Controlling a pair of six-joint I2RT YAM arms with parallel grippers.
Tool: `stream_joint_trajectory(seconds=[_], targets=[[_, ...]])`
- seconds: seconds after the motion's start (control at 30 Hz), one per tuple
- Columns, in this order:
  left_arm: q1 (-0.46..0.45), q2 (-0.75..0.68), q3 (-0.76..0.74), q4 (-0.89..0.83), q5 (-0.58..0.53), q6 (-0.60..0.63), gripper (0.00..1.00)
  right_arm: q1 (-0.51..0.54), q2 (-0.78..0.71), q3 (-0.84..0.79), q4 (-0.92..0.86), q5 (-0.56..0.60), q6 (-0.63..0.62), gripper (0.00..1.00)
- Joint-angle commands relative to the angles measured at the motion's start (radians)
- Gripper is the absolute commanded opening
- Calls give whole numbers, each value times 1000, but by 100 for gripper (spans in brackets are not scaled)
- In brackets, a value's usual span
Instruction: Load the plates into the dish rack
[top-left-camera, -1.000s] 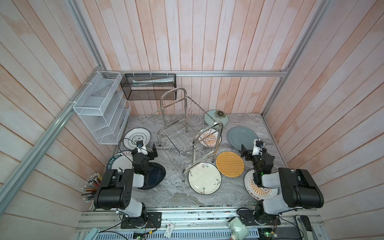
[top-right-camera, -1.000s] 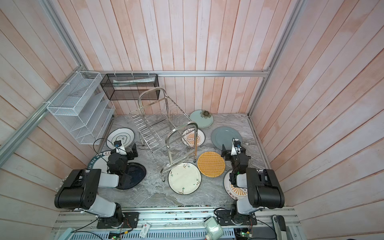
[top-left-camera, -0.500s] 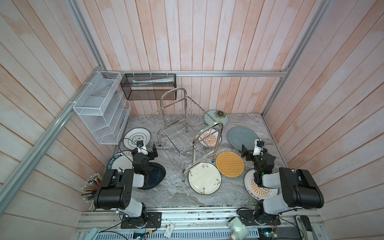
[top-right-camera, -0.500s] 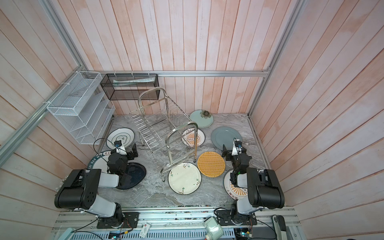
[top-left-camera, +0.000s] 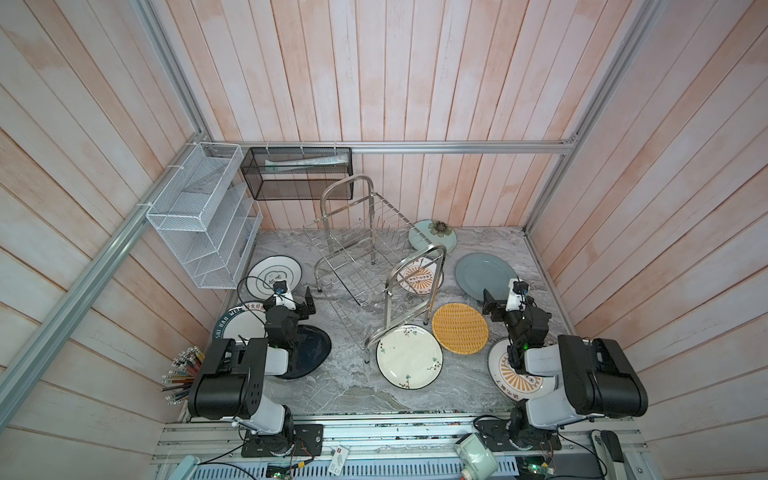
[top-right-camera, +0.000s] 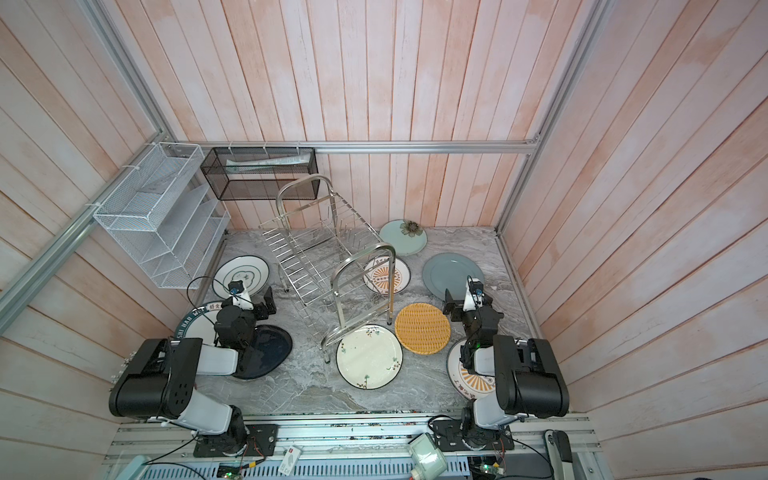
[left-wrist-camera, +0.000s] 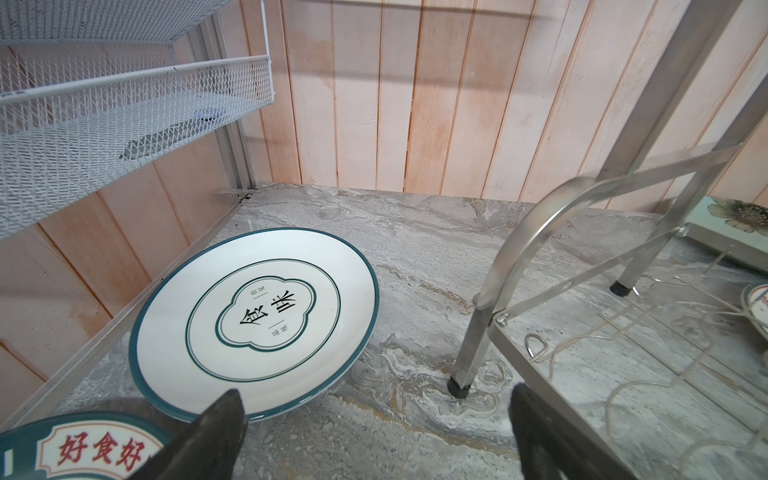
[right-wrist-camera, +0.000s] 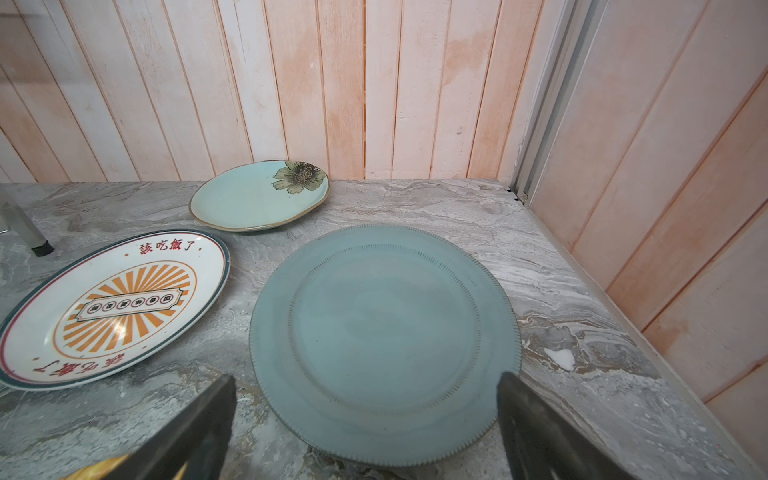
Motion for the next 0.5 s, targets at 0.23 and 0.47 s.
stream_joint_trajectory(seconds=[0.23, 0.47], targets=[[14, -7, 12, -6, 34, 2, 100, -6, 7, 16, -7, -8, 9, 98], [30, -10, 2, 9, 64, -8, 100, -7, 6, 15, -8, 67, 38, 98]])
